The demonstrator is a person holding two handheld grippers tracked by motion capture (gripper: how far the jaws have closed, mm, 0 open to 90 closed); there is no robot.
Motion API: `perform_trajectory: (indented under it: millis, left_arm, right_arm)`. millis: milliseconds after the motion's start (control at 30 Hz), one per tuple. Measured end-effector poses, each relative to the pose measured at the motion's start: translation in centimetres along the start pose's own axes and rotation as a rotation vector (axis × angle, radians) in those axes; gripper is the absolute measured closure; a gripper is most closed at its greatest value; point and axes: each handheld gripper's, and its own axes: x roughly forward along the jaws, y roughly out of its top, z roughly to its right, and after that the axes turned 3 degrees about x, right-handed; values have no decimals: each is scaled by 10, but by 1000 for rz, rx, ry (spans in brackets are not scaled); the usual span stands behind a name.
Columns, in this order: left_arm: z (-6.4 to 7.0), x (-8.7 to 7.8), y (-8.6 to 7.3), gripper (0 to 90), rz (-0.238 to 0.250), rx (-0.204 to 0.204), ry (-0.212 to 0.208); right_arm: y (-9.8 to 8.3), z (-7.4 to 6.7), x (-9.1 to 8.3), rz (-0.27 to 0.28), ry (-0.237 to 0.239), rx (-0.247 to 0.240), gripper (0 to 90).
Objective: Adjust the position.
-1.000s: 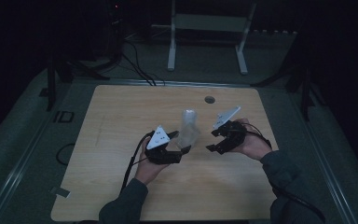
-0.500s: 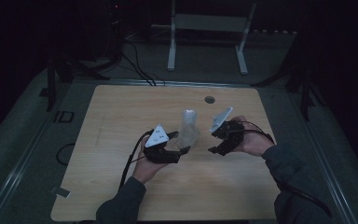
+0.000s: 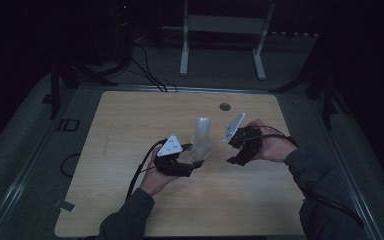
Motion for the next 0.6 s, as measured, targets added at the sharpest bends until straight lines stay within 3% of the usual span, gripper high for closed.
perform_trajectory:
  millis: [267,600]
  left_arm:
    - [3,5,5,294,-66,21,-24]
    - [6,14,4,296,-173,72,-12]
  right_arm:
    - [3,-3,-4,-31,-14,-27,375]
    - [8,-10,-5,-48,-1,-57,374]
